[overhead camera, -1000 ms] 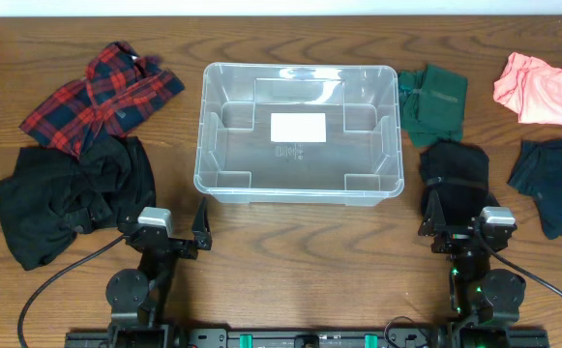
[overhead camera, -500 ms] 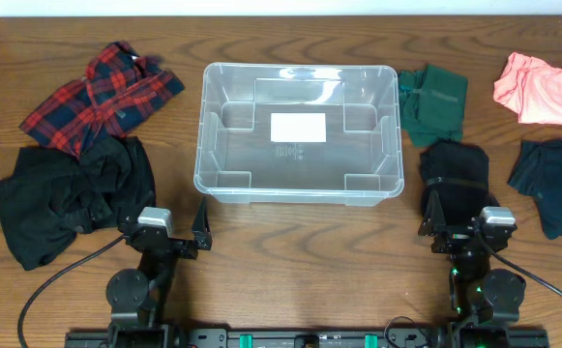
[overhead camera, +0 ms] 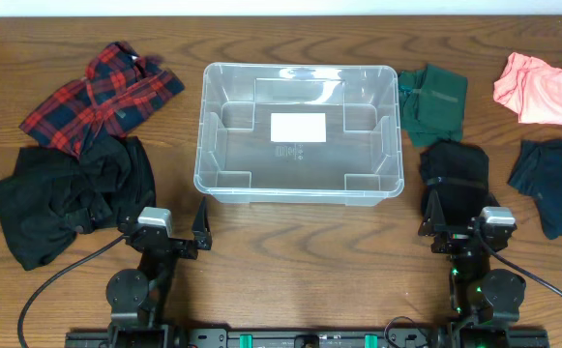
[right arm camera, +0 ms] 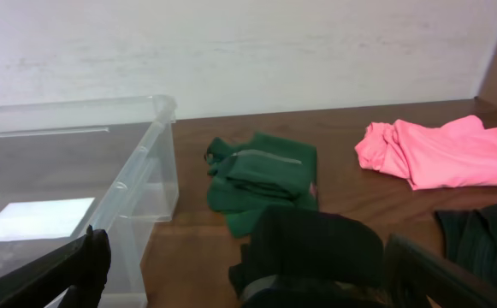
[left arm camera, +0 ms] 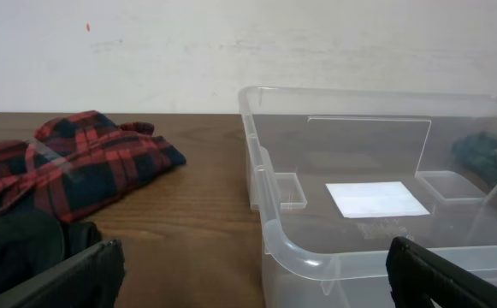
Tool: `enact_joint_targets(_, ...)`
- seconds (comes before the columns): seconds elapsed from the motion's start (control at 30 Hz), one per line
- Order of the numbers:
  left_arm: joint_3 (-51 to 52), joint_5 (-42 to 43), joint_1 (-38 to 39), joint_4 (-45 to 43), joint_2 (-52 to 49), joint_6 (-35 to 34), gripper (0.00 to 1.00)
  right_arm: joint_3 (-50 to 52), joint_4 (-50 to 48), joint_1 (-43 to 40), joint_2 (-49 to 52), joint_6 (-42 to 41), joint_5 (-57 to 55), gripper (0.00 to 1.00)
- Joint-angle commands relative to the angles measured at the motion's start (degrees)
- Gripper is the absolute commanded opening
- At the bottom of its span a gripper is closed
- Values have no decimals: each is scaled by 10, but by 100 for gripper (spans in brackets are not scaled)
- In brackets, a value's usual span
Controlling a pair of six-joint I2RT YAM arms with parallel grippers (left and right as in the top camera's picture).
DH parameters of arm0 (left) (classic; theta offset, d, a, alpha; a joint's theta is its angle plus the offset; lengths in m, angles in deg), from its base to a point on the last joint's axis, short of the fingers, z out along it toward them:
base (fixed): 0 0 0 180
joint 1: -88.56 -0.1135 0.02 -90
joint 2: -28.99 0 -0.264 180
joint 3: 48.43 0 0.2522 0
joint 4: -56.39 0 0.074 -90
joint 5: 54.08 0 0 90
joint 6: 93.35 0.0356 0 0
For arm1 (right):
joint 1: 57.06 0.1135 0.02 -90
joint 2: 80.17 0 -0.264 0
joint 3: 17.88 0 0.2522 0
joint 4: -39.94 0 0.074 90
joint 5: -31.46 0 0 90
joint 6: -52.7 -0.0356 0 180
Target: Pack container
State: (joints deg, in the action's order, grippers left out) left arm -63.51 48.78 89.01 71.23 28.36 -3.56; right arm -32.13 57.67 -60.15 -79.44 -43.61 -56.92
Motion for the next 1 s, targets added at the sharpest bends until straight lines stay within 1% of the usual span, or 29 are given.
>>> enact_joint_targets(0.0,11,1,2,19,3,-1,98,-10,-1,-3,-3,-3,29,99)
enact_joint_targets(0.1,11,1,2,19,3,-1,98,-39,-1,-3,16,-6,44,99)
enact_joint_targets(0.17,11,1,2,19,3,-1,98,-74,1,-3,48,-16,44,99)
enact_joint_targets(0.23,11,1,2,18,3,-1,98,-123,9,-3,100,-18,51,99)
enact_joint_targets(0.37,11,1,2,19,3,-1,98,-259,48,-4,242,-18,79,99)
enact_joint_targets(0.47,11,1,2,19,3,-1,98,-380,98,-4,360,-18,116,99)
enact_joint_targets(0.57,11,1,2,19,3,-1,98,-520,183,-5,482,-16,146,99)
enact_joint_targets(0.7,11,1,2,18,3,-1,98,-704,307,-19,640,34,176,99)
enact_joint_targets(0.77,11,1,2,18,3,-1,98,-783,367,-32,709,38,181,99)
enact_joint_targets(0.87,11,1,2,19,3,-1,98,-866,420,-57,787,42,221,99)
enact_joint_targets(0.97,11,1,2,19,3,-1,98,-899,424,-93,836,53,279,99)
